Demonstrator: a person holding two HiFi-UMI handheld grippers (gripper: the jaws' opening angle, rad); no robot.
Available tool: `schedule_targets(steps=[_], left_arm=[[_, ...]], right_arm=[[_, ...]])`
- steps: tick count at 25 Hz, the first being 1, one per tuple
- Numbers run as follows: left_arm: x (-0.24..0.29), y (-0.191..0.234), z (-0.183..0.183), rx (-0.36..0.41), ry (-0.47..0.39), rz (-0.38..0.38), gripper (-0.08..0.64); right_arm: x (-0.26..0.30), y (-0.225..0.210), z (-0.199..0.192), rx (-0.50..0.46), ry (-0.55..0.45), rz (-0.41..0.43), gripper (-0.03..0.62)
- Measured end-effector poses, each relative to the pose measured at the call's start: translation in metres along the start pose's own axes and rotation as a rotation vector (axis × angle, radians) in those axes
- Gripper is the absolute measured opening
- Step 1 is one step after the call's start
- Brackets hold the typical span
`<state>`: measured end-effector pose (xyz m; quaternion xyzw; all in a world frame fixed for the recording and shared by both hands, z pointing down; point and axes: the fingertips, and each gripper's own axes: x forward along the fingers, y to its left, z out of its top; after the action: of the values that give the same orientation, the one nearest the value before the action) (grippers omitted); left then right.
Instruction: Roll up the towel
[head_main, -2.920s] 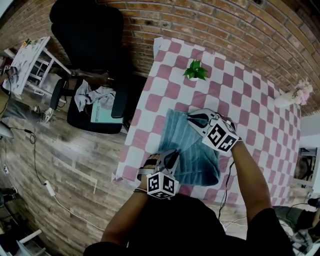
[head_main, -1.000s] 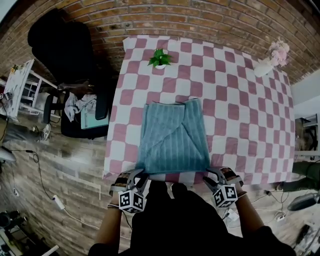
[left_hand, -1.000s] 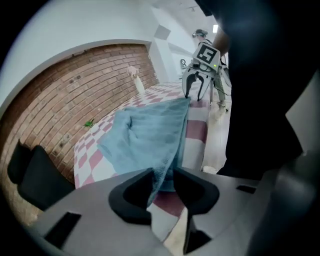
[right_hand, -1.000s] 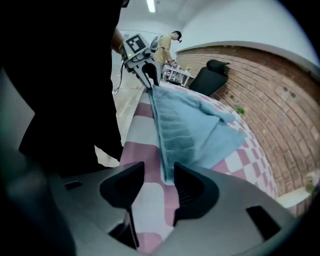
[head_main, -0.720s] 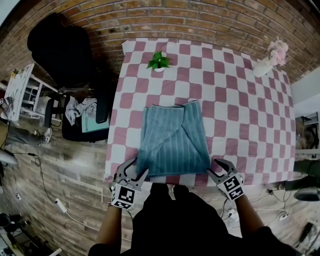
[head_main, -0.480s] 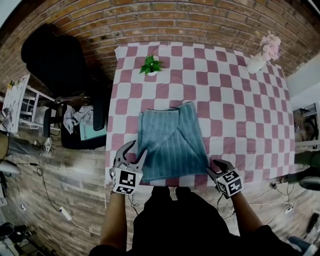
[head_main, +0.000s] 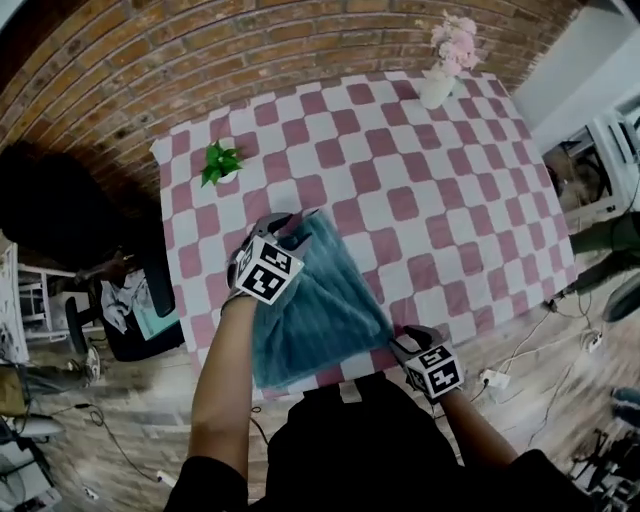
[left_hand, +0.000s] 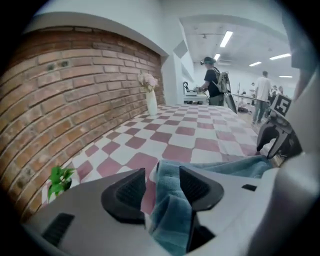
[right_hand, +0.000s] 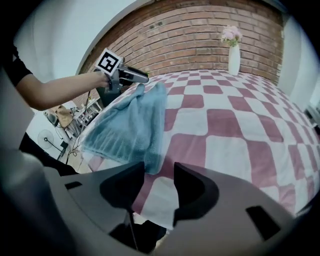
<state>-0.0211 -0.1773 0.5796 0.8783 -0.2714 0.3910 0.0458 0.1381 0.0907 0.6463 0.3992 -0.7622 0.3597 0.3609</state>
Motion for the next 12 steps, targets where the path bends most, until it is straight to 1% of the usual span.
schedule_targets(steps=[1,4,6,7,9,10,12], left_arm=[[0.015,-0.001,0.002,0.027,0.036,-0.044,0.215],[0.053,-0.012,0.004,0.104,0.138,-0.179,0.218],[0.069,-0.021,0.002,0.164,0.199,-0.237,0.209],[0.074,-0.023,0.002,0.194,0.215,-0.246,0.194],[0.079,-0.025,0.004,0.238,0.217,-0.240,0.064],[0.079,-0.026,0.007,0.249,0.210,-0.236,0.014],[0.075,-0.027,0.013,0.251,0.188,-0.233,0.006]], right_arm=[[0.002,0.001,-0.002,0.008,-0.002,-0.009,0.186],[0.003,0.002,-0.005,0.019,-0.010,-0.063,0.151],[0.003,0.001,-0.002,0.026,-0.015,-0.075,0.118],[0.004,0.000,-0.001,0.024,-0.017,-0.074,0.097],[0.005,0.001,0.001,0.010,-0.021,-0.079,0.036],[0.005,0.001,0.002,0.009,-0.027,-0.085,0.022],[0.001,-0.001,0.006,0.033,-0.054,-0.086,0.014]])
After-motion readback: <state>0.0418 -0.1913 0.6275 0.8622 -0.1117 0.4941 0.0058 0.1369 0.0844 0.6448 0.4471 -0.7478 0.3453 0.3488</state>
